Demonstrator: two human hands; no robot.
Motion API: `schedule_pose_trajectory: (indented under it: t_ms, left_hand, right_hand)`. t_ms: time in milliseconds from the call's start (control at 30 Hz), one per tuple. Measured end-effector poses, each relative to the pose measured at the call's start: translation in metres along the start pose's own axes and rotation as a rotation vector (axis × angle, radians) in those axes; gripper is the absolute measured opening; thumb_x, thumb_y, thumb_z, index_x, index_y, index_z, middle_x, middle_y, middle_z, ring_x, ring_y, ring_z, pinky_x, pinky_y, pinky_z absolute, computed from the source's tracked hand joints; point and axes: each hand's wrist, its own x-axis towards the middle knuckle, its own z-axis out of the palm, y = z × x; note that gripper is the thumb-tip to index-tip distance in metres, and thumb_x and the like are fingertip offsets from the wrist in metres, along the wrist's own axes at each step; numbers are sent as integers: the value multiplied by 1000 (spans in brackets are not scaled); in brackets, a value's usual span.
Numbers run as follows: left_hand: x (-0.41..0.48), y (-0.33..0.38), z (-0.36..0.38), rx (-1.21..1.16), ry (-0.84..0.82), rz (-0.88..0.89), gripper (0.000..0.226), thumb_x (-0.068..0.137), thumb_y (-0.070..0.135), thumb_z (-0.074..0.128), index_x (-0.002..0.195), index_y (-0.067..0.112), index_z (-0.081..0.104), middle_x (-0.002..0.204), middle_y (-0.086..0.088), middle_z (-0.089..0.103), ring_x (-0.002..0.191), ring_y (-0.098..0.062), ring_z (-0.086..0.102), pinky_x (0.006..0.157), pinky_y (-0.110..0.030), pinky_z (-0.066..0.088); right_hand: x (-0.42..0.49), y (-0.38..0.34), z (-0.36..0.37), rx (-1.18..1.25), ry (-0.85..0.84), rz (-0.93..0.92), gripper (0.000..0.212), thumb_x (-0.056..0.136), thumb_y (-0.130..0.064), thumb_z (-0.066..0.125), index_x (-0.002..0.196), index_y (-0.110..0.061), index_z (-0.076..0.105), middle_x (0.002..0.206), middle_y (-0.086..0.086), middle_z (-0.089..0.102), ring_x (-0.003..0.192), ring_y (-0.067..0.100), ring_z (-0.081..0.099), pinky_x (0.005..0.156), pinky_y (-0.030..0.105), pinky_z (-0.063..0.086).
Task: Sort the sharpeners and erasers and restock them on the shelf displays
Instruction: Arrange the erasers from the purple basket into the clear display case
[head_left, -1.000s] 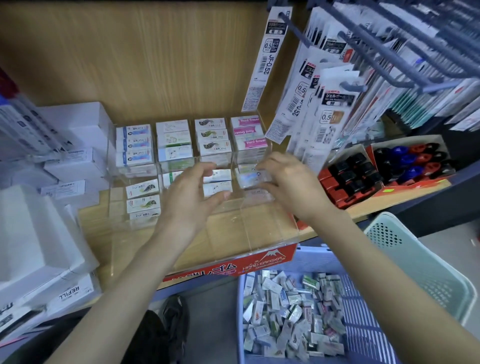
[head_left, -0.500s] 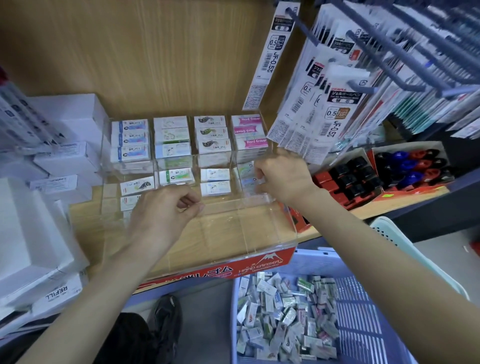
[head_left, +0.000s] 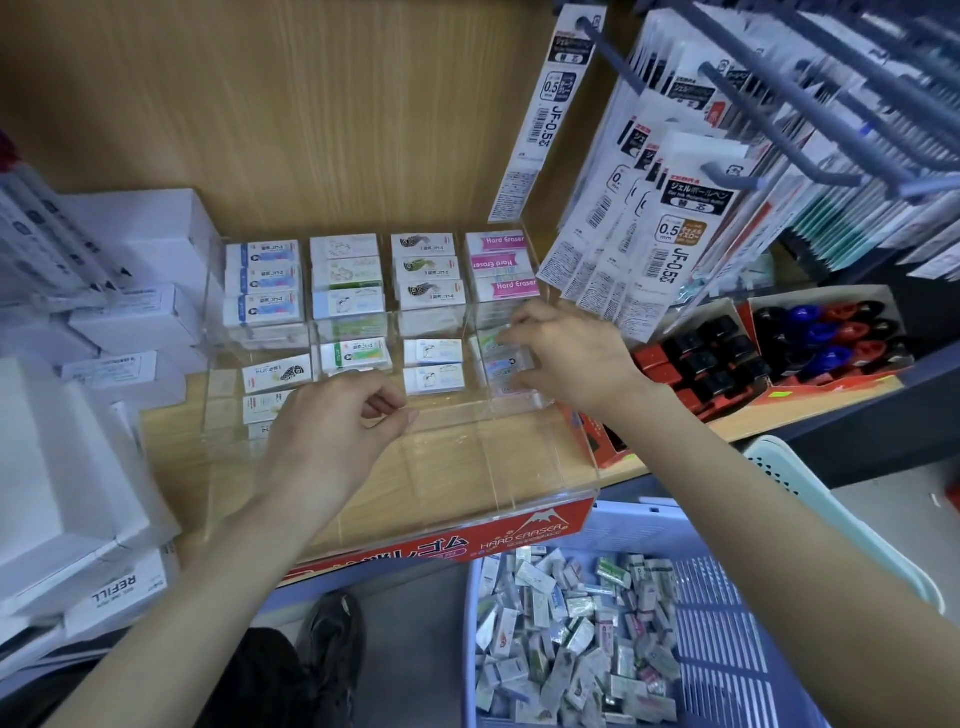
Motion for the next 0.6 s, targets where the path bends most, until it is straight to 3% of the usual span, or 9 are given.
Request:
schedule_pose_trajectory:
  t_ms: [233,433,500,600]
  left_hand:
    - [-1,1,0,9,-1,-12,6,81,28,72,82,24,67,79,11,65,79,-8,61,75,-27,46]
    - [-1,6,-2,43,-5,1,9,82,24,71,83,25,62,79,12,62,81,-11,61,77,-30,49]
    - [0,10,-2,61,6,4,8,83,25,69,87,24,62,83,11,61,83,-11,59,75,-29,47]
    - [-6,18,0,83,30,64,18,84,24,67,101,19,64,98,4,62,93,-15,59,84,-36,47]
  right_hand:
    - [5,-3,10,35,50,89,41,86,-41,63,126,-35,56,127,-8,50,121,20,44,91,35,42]
    - [-1,-2,7,159,-7,98,49,84,-43,66,129,-27,55,134,-6,46,126,22,40,99,36,37]
    - [-15,-6,2,289,30,89,49,85,-40,66,129,-22,56,138,-2,46,129,22,39,104,30,29]
    - [-65,-18,1,650,144,83,36,89,-25,64,124,-18,61,134,-5,49,126,8,41,98,8,25]
